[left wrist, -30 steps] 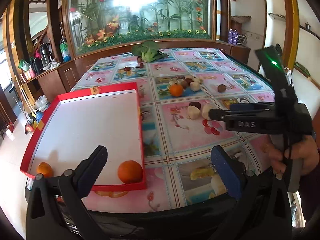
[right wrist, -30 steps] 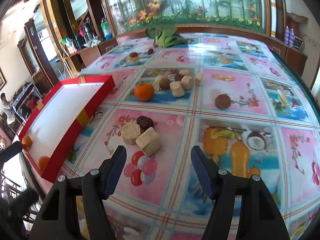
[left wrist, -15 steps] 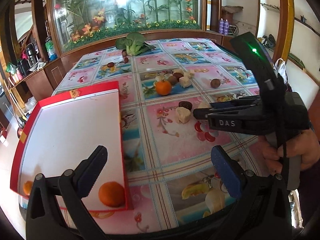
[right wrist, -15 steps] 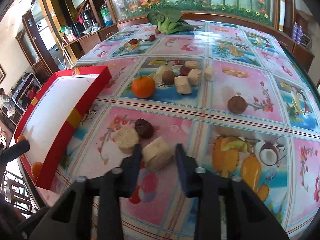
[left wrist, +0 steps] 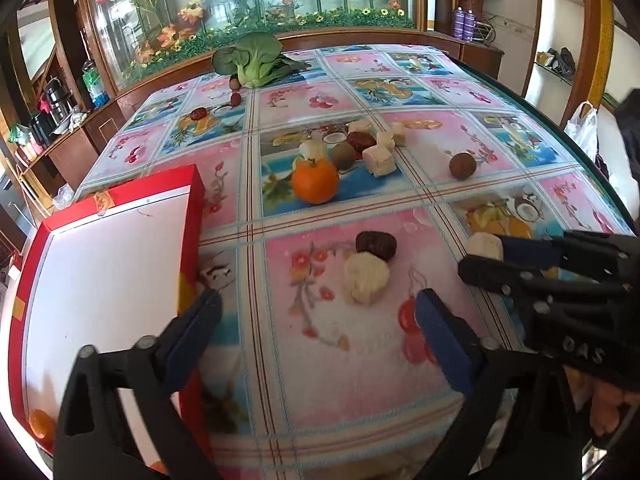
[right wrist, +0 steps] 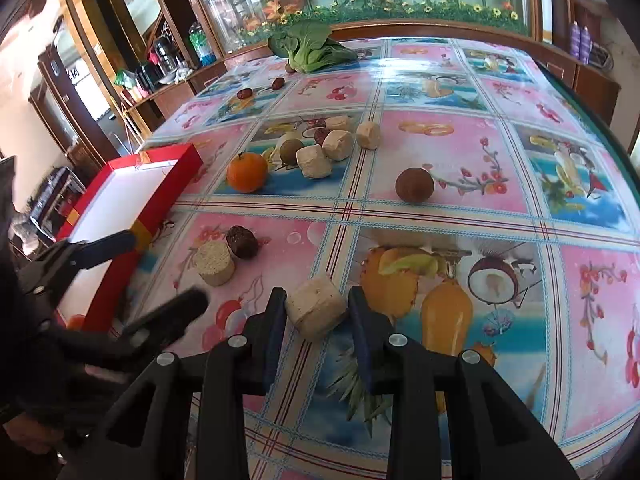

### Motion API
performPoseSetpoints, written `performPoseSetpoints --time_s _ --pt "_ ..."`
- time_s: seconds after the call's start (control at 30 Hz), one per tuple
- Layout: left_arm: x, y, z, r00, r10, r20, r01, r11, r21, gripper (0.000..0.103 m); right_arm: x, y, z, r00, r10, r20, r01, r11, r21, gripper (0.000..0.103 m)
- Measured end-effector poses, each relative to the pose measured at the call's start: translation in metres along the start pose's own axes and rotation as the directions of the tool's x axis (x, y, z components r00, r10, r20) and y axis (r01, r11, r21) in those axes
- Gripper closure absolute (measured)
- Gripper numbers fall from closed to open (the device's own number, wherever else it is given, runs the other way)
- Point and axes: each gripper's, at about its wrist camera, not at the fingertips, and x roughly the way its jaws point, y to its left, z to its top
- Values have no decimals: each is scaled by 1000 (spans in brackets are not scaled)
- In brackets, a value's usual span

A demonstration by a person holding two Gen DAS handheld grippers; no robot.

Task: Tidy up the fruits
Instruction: 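Grasp a round beige biscuit with the left gripper while the right grasps a beige cube, then carry the biscuit and cube over the tray and open both grippers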

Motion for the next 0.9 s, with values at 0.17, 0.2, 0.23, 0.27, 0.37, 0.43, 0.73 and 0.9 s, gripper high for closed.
performPoseSetpoints --time_s 0.17,0.2,0.23,0.27,0.37,0.43,0.73,0.9 --pt "12 -2 5 1000 0 -23 1 1000 12 25 1 3 0 1000 -14 -3 14 1000 -15 72" --pt "15 -3 5 999 -6 -35 6 1000 16 31 1 5 0 1000 -21 -3 21 1000 -22 72" --pt "16 -4 5 999 -12 -42 13 1000 22 34 1 5 0 1000 -27 -4 27 999 -26 72" --pt "17 -6 5 999 -23 -47 25 999 27 39 1 6 0 1000 -31 -4 30 999 -30 72" --pt "19 -6 7 996 -65 -54 66 998 19 50 1 6 0 999 -36 -4 36 999 -34 72" --pt "21 -4 9 995 -88 -57 88 996 0 54 2 7 0 999 -47 -4 47 998 -39 72" --pt "14 -1 5 993 -110 -34 109 994 -14 74 -1 15 -6 995 -99 16 100 994 -48 73" --pt "-18 13 -2 993 -106 57 108 993 -38 74 -6 27 -7 993 -110 37 112 993 -48 73"
